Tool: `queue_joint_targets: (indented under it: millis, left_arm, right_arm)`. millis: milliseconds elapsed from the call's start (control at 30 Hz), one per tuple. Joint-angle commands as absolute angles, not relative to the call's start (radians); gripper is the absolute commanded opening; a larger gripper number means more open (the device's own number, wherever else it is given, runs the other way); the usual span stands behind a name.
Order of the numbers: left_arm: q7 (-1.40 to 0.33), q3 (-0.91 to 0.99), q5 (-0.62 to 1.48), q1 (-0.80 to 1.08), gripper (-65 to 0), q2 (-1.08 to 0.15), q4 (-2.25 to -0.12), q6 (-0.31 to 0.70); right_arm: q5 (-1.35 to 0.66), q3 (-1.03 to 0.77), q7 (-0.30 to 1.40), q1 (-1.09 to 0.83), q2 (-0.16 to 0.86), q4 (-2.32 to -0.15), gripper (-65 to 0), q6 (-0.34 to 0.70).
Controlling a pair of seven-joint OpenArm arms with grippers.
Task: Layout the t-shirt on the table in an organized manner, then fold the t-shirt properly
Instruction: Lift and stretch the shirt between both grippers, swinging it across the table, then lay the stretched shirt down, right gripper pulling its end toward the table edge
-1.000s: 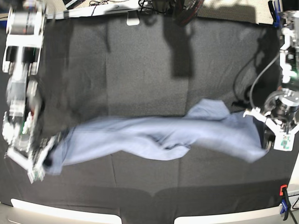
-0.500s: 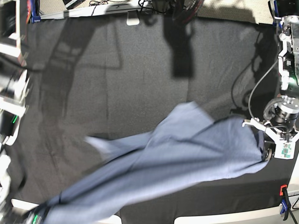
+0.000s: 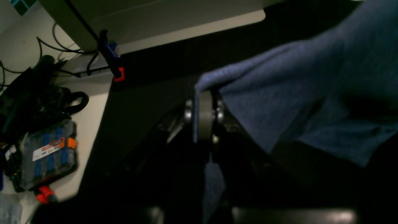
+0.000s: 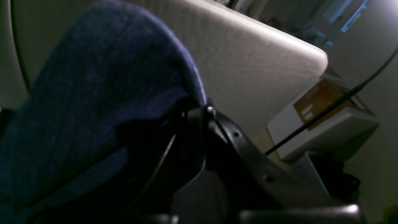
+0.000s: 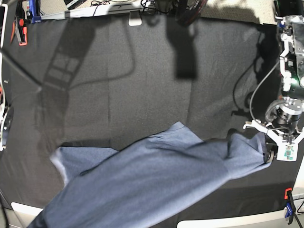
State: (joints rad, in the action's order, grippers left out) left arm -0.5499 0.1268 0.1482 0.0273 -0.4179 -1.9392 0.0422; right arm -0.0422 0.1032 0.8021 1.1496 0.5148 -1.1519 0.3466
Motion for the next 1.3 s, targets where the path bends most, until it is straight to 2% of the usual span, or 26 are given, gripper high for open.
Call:
queue_joint_targets:
  millis: [0,233,333,400,533,767,900,1067,1267]
  left_arm:
    - [-0.523,0.137,0.131,0.011,-65.0,-0.429,-1.956,0.015]
    - [-0.524,0.137,0.132,0.017,-65.0,-0.43,-1.956,0.015]
    - [-0.524,0.137,0.132,0.02,-65.0,-0.43,-1.956,0.015]
    - [-0.528,0.137,0.132,0.023,-65.0,-0.43,-1.956,0.015]
    - [-0.532,0.137,0.132,0.035,-65.0,-0.43,-1.956,0.015]
    - [-0.561,0.137,0.17,0.054,-65.0,-0.429,-1.956,0.015]
    - [-0.561,0.137,0.17,0.132,-65.0,-0.429,-1.956,0.015]
    - [-0.556,0.137,0.17,0.251,-65.0,-0.429,-1.956,0.015]
    - [-0.529,0.137,0.209,0.353,-65.0,-0.429,-1.956,0.016]
  right_arm:
    - [-0.037,0.104,0.771,1.179,0.516,-1.163,-65.0,0.336]
    - [-0.029,0.105,0.701,1.072,0.438,-1.019,-65.0,0.336]
    - [-0.03,0.105,0.723,1.034,0.403,-0.95,-65.0,0.336]
    - [-0.03,0.105,0.764,0.998,0.382,-0.941,-65.0,0.341]
    - [-0.031,0.105,0.795,0.906,0.368,-0.941,-65.0,0.415]
    - [-0.038,0.108,0.683,0.829,0.336,-0.941,-65.0,0.416]
    - [-0.027,0.175,0.596,0.854,0.236,-0.941,-65.0,0.415]
    - [0.052,0.291,0.523,0.876,0.058,-0.941,-65.0,0.376]
    - [0.087,0.34,0.436,0.875,-0.142,-0.94,-65.0,0.366]
